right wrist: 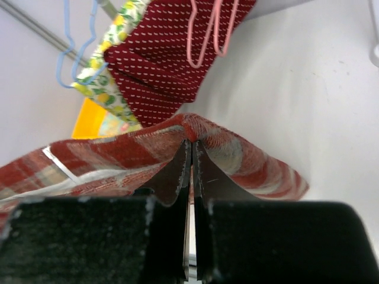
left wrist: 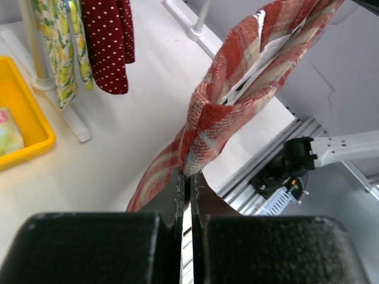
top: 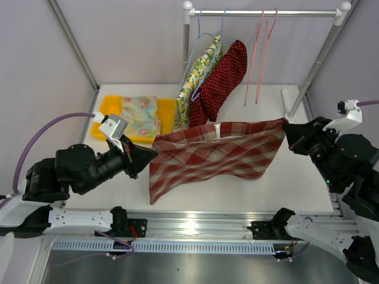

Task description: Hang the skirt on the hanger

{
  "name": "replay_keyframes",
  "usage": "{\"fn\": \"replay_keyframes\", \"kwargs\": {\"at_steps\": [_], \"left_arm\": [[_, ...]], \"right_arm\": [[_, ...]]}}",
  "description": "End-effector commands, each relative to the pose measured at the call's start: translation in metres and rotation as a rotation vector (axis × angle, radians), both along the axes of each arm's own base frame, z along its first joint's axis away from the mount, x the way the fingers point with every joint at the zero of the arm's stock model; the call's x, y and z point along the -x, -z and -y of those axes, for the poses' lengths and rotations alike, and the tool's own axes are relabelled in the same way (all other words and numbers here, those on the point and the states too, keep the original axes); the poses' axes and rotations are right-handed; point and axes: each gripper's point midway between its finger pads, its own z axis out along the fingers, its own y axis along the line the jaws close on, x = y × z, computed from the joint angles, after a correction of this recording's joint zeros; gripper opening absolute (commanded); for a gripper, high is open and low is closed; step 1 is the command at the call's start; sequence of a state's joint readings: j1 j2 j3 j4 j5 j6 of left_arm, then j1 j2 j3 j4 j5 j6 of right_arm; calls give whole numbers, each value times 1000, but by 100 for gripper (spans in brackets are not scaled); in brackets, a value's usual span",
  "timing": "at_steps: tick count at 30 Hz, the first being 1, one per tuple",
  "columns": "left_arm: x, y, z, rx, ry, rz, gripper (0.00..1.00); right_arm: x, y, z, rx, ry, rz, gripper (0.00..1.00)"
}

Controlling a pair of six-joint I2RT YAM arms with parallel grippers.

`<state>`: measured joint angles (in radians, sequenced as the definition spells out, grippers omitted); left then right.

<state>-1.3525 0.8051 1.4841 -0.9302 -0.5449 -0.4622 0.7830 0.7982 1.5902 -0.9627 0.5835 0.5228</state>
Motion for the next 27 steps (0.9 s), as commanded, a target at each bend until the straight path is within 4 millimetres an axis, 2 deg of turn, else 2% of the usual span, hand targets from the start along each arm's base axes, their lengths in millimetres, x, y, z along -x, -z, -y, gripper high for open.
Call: {"fn": "replay_keyframes", "kwargs": {"at_steps": [1, 9, 13, 14, 15, 17, 18, 19, 20, 21, 22, 23, 24, 25, 26, 27], "left_arm": [[7, -19, -6, 53, 44, 16, 0], [13, -19, -7, 60, 72, -2, 0], [-7, -15, -12, 7, -61, 6, 0], [-12, -14, -11, -10, -83, 8, 0], [-27, -8, -11, -48, -143, 9, 0], [-34, -3, -1, -62, -99, -13, 0], [-42, 19, 5, -97, -92, -47, 0], [-66, 18, -3, -63, -162, -52, 0], [-66, 24, 7, -46, -96, -78, 0], [-75, 53, 11, -85, -92, -125, 0], [-93, 56, 10, -62, -123, -126, 0], [-95, 71, 17, -64, -83, -162, 0], [-106, 85, 14, -67, -104, -184, 0], [-114, 88, 17, -50, -103, -175, 0], [-122, 92, 19, -47, -108, -178, 0], [-136, 96, 18, -33, -120, -178, 0]], "right_arm": [[17, -34, 17, -69, -3, 90, 0], [29, -41, 20, -84, -44, 104, 0], [16, -23, 6, -36, -48, 50, 0], [8, -15, -1, -11, -51, 27, 0], [1, -5, -9, 11, -52, 6, 0], [-15, 8, -24, 52, -57, -23, 0], [-21, 19, -31, 77, -60, -45, 0], [-27, 24, -34, 94, -50, -56, 0], [-34, 27, -38, 105, -47, -56, 0], [-44, 37, -45, 126, -46, -77, 0], [-53, 51, -48, 151, -46, -106, 0], [-64, 61, -46, 141, -50, -133, 0], [-78, 68, -50, 128, -59, -139, 0], [-88, 91, -49, 127, -67, -185, 0], [-104, 93, -44, 75, -88, -176, 0], [-119, 111, -38, 37, -102, -200, 0]]}}
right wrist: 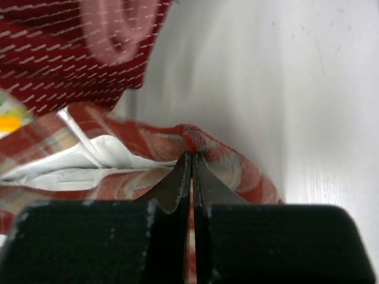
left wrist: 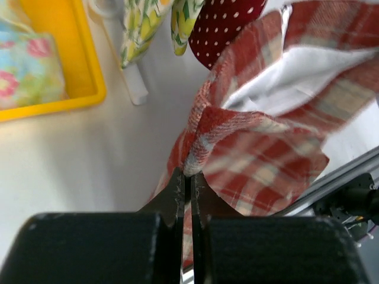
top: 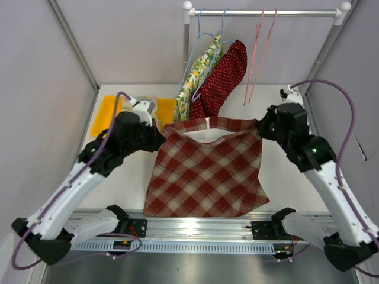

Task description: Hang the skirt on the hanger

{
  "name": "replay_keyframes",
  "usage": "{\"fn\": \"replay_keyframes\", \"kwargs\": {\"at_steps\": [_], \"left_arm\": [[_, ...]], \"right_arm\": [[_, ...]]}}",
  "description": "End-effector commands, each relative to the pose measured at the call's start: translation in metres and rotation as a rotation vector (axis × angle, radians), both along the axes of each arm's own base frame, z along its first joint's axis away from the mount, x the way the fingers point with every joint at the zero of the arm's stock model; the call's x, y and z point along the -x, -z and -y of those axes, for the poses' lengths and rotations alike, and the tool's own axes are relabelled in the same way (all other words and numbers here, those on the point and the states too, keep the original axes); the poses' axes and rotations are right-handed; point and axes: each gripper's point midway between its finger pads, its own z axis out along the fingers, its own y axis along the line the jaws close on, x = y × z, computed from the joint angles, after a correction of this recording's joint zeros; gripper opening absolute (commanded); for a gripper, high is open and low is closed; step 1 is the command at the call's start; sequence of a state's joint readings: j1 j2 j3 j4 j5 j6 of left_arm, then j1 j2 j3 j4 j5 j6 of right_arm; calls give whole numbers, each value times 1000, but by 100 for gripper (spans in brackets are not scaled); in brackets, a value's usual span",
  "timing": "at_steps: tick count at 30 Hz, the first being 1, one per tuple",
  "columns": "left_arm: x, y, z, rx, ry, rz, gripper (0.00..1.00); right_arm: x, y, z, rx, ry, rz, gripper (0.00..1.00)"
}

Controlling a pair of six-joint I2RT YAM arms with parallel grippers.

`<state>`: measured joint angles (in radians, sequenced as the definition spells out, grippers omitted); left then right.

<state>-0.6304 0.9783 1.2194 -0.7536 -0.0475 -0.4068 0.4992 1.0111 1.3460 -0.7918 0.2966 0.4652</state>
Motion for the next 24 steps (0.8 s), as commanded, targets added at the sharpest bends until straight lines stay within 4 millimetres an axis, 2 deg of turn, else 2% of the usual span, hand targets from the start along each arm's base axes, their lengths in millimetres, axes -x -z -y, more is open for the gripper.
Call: {"fn": "replay_keyframes", "kwargs": {"at_steps": [1, 2, 3, 5, 7, 10, 13, 14, 15, 16, 17, 18, 19, 20, 21, 22, 24], "left_arm": [[-22, -16, 20, 124, 103, 74, 0], [-32, -15, 22, 128, 102, 89, 0], [-42, -14, 17, 129, 84, 94, 0], [-56, -11, 16, 133, 77, 95, 0], [-66, -8, 10, 143, 59, 93, 0], [-75, 0, 6, 163, 53, 79, 0], [-68, 23, 8, 162, 71, 31, 0], [-63, 39, 8, 166, 69, -3, 0], [-59, 53, 9, 178, 75, -21, 0], [-51, 51, 9, 200, 88, -8, 0], [-39, 73, 8, 217, 84, -46, 0], [-34, 86, 9, 221, 86, -85, 0], [-24, 93, 8, 238, 91, -88, 0], [-18, 97, 7, 256, 90, -100, 0], [-12, 100, 6, 266, 92, -102, 0], [2, 119, 2, 268, 88, -130, 0], [14, 125, 1, 289, 88, -146, 0]], "right_arm": [[-33, 13, -2, -122, -79, 28, 0], [-40, 13, -7, -163, -124, 41, 0], [-49, 19, 3, -174, -100, 36, 0], [-63, 33, 1, -197, -127, 23, 0], [-76, 44, 7, -239, -123, -1, 0], [-80, 55, 7, -295, -137, -30, 0], [-71, 70, 12, -290, -101, -65, 0], [-63, 71, 14, -297, -86, -68, 0], [-57, 85, 16, -302, -70, -102, 0], [-50, 91, 15, -310, -72, -118, 0], [-37, 105, 15, -329, -58, -146, 0], [-34, 98, 16, -339, -50, -127, 0], [-22, 121, 17, -347, -34, -183, 0], [-15, 130, 17, -357, -25, -200, 0], [-5, 129, 17, -388, -9, -192, 0], [8, 152, 17, -401, 9, -242, 0], [22, 163, 17, -426, 27, -262, 0]]}}
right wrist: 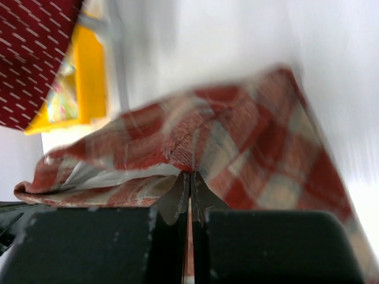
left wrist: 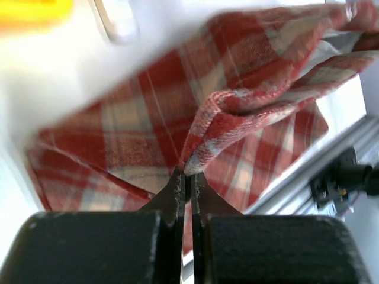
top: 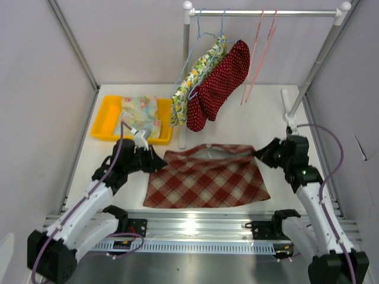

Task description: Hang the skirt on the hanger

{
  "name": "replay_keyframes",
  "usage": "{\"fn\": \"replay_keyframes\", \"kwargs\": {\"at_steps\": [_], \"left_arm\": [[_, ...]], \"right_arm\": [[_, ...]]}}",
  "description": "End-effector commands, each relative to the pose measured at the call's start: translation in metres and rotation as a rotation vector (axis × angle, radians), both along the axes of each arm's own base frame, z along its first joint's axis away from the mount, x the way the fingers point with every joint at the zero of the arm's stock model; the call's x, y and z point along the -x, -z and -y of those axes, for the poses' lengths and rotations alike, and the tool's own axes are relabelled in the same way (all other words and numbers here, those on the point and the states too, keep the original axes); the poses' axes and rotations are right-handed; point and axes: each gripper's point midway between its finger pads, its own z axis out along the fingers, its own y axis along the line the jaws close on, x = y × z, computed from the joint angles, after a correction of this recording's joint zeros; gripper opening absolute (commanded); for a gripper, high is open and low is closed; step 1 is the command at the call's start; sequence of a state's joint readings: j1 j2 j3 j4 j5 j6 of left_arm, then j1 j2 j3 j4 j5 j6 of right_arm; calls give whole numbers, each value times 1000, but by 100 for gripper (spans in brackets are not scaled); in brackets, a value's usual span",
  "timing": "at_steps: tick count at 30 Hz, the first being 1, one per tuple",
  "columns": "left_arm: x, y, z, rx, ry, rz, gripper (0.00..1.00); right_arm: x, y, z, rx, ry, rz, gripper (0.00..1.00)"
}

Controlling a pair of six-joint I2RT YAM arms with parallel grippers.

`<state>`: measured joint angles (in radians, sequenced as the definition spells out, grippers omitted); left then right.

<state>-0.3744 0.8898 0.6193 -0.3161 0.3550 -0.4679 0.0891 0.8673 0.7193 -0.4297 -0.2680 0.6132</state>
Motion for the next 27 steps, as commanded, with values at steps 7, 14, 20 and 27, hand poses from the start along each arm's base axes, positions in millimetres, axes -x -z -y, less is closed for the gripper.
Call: {"fn": "replay_keyframes", "kwargs": {"at_steps": [7, 14, 20, 27], "left_arm": [[36, 19, 7, 79, -14, -61, 4], [43, 3, -2, 105, -66, -37, 62], [47, -50, 4, 151, 3, 63, 66], [40, -176, 33, 204, 147, 358, 63]], "right_arm": [[56, 54, 1, -129, 112, -136, 22], [56, 35, 6, -101, 117, -103, 67], [49, -2, 13, -62, 133, -22, 70], [32, -33, 16, -14, 116, 35, 65]]}}
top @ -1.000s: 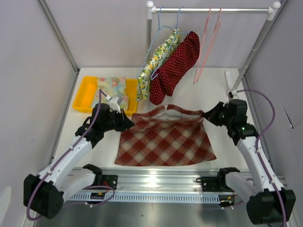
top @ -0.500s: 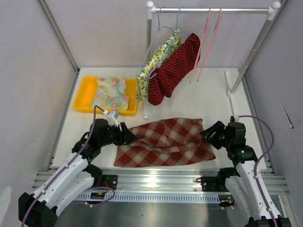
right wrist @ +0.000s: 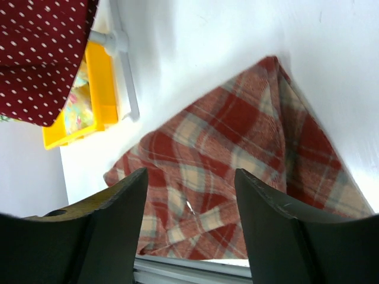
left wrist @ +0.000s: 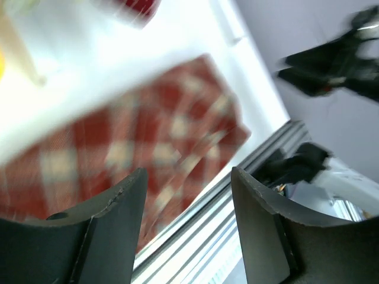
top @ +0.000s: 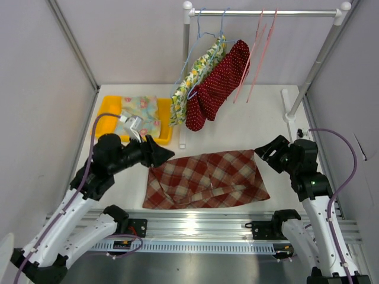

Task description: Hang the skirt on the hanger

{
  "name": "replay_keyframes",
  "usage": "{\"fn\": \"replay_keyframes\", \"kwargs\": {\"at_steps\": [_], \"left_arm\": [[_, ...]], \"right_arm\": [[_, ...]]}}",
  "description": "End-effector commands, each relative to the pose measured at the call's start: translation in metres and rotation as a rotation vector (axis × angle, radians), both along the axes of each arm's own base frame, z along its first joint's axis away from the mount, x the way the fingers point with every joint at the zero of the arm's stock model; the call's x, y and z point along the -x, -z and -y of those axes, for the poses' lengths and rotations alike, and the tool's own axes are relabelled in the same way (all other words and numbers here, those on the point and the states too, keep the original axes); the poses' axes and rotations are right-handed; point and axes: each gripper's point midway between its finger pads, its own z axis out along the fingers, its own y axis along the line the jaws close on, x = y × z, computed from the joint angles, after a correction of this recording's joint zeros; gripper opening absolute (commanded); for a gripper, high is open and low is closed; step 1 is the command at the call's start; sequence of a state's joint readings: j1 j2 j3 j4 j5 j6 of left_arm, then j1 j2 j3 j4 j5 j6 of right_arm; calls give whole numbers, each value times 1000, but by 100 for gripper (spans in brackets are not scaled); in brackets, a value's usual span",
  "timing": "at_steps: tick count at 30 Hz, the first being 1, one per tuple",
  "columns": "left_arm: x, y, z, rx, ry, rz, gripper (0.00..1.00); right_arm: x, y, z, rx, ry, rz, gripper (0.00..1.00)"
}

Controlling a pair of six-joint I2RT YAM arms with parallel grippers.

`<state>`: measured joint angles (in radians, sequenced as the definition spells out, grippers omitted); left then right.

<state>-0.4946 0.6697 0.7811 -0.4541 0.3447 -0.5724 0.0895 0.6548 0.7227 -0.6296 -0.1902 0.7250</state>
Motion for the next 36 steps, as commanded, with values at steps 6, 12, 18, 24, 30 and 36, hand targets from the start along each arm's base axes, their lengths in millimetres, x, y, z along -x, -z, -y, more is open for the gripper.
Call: {"fn": "replay_keyframes", "kwargs": {"at_steps": [6, 12, 18, 24, 30, 36], "left_arm": [[-55, -191, 74, -23, 6, 483, 63], [-105, -278, 128, 38, -76, 693, 63], [-170, -276, 189, -59, -111, 764, 64], [-217, -254, 226, -121, -160, 780, 65], [-238, -225, 246, -149, -163, 776, 66], [-251, -202, 255, -179, -172, 753, 66]], "right_arm": [[-14, -20, 1, 43, -23, 56, 62], [-12, -13, -3, 50, -63, 38, 58], [-14, -28, -4, 62, -85, 71, 57], [-13, -33, -7, 70, -111, 86, 57], [-12, -35, -8, 77, -132, 96, 57], [-12, -40, -10, 80, -147, 111, 57]]}}
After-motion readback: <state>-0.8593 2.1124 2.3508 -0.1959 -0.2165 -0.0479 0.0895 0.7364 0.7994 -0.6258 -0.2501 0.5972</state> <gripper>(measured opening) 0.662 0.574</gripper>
